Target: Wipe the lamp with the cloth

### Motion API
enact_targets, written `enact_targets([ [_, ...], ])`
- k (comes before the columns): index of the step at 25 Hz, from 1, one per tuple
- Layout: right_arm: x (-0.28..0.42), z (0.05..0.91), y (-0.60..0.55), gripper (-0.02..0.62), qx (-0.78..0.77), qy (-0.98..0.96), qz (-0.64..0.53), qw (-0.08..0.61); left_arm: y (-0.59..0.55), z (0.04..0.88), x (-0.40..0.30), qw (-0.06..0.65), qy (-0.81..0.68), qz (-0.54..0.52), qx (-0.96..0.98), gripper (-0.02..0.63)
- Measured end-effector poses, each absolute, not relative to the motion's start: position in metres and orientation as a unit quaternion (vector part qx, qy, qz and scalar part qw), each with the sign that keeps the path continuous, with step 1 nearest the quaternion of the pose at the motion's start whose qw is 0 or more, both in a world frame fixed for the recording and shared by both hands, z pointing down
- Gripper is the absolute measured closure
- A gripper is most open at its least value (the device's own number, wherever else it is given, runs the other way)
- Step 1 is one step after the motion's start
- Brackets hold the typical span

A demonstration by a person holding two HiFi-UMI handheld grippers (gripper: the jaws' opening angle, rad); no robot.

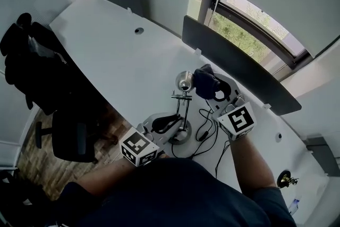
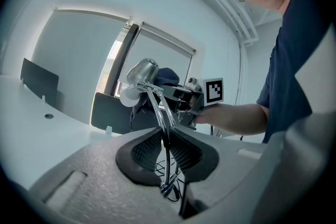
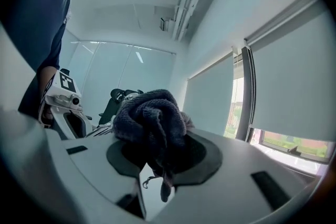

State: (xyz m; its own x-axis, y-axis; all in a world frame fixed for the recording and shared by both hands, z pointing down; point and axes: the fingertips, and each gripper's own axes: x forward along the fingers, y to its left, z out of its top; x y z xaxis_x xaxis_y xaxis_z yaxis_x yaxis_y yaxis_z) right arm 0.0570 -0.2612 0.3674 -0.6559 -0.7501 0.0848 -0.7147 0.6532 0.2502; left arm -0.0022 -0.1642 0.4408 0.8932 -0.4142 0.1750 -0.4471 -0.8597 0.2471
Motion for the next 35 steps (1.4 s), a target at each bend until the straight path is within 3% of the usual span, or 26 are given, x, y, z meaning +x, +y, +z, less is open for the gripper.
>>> enact_targets([
  [24, 0.041, 0.325, -0.162, 0.466, 0.407, -0.910, -0.077, -0.002, -0.152, 0.439, -0.021, 0.121, -0.238, 0.085, 0.960, 0.557],
  [35, 0.025, 0.345, -0.129, 0.466, 0.386, -0.922, -0.042, -0.006, -0.130, 0.401, -0.022, 0.097, -0.226, 0.047, 0.968, 0.585],
])
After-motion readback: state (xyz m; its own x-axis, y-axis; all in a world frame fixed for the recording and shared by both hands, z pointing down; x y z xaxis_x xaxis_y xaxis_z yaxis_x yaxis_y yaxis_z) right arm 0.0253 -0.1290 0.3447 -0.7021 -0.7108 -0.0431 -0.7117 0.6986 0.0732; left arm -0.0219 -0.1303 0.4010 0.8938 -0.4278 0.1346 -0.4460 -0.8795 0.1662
